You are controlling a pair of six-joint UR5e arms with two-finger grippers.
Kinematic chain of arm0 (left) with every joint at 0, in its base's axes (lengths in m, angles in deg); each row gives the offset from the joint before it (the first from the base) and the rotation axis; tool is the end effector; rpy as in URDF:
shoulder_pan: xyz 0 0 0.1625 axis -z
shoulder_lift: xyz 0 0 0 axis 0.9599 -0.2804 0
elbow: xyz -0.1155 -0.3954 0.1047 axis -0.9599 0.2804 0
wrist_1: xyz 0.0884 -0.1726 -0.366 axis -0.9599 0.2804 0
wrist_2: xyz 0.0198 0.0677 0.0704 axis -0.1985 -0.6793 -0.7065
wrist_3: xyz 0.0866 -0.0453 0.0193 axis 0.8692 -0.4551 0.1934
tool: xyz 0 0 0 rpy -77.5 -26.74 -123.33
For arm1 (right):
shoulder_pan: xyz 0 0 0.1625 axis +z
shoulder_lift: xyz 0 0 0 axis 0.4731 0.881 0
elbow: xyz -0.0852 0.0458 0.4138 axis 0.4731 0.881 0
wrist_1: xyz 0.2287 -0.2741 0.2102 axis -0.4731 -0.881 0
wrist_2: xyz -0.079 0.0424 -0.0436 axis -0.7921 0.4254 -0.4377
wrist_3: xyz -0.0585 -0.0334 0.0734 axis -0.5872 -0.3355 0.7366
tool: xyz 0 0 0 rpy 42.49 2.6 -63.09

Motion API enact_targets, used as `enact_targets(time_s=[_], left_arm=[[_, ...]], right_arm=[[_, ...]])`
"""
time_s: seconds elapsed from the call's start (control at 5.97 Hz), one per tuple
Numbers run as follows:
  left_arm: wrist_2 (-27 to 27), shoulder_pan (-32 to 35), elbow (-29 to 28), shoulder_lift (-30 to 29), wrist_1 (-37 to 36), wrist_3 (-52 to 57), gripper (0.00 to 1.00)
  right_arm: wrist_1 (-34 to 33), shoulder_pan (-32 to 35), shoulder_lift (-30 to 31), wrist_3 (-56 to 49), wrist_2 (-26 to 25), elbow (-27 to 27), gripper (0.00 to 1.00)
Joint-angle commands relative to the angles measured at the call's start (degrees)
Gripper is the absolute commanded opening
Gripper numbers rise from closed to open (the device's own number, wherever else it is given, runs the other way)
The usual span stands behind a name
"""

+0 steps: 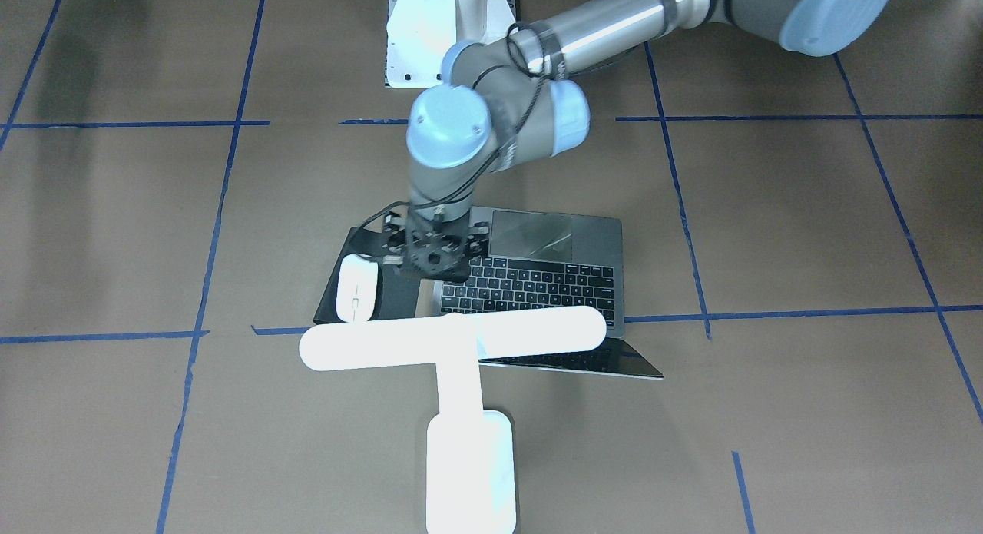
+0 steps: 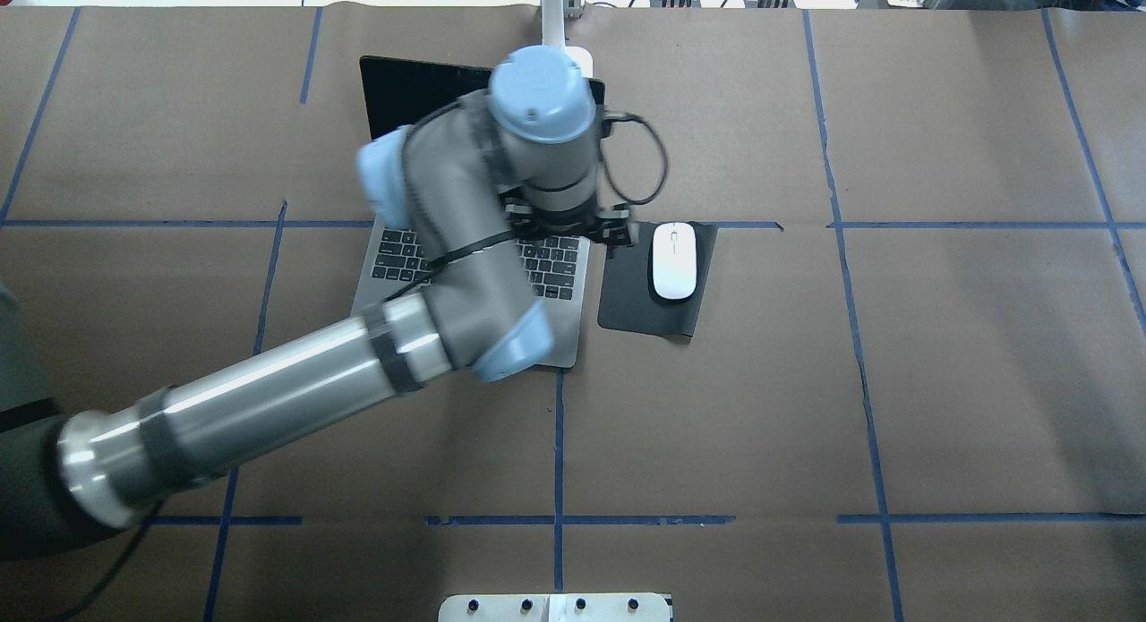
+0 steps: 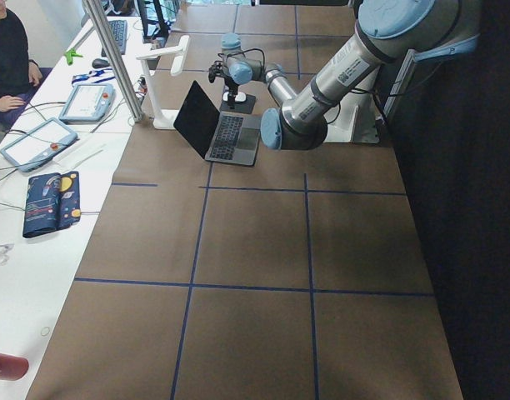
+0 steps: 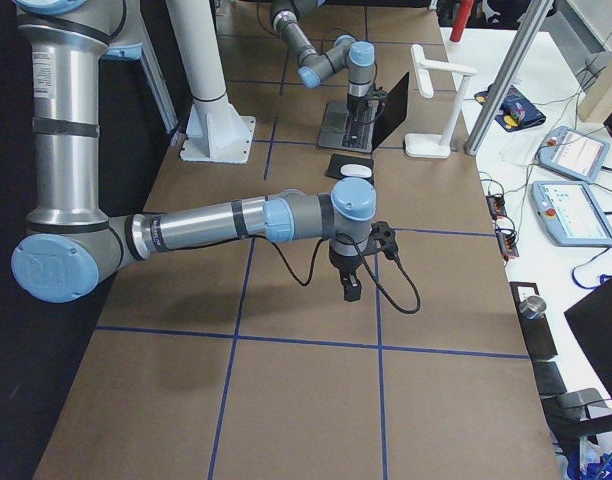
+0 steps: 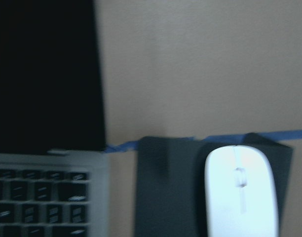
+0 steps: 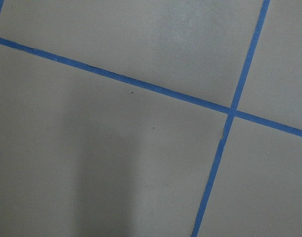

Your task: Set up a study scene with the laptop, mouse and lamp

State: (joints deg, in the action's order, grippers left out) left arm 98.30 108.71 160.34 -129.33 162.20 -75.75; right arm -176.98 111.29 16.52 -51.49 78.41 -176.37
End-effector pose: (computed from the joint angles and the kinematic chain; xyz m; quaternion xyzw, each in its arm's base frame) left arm 0.5808 -0.5195 0.1482 0.0505 0.4311 0.0511 0.8994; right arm 0.0077 -0.4724 0.5597 0.0673 -0.3696 -0.1300 0.9176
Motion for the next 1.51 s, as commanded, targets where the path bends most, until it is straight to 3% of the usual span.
enact_targets(time_s=[0.0,0.33,0.67,1.0,1.17,1.34], left_arm=[[0.02,3.22,19.29,15.90,-6.79,8.52,1.00],[0.19,9.80,28.56,29.26,-7.78,24.93,1.00],[3.33,21.98,31.40,41.75,-7.60,37.77,1.00],[11.77,39.37,28.87,50.39,-7.87,55.08,1.00],[13.10,47.63,24.24,53.47,-7.69,65.77,1.00],[17.11,52.50,20.11,53.76,-7.95,69.27,1.00]], right_arm=[[0.00,0.00,0.07,0.13,0.00,-0.11,1.00],[0.00,0.09,0.85,0.13,0.00,-0.29,1.00],[0.00,1.13,6.10,1.18,-0.18,0.15,1.00],[0.00,5.43,8.49,0.75,0.00,0.24,1.00],[0.00,5.54,8.77,1.10,0.09,0.24,1.00],[0.00,5.54,8.59,1.19,0.09,0.41,1.00]])
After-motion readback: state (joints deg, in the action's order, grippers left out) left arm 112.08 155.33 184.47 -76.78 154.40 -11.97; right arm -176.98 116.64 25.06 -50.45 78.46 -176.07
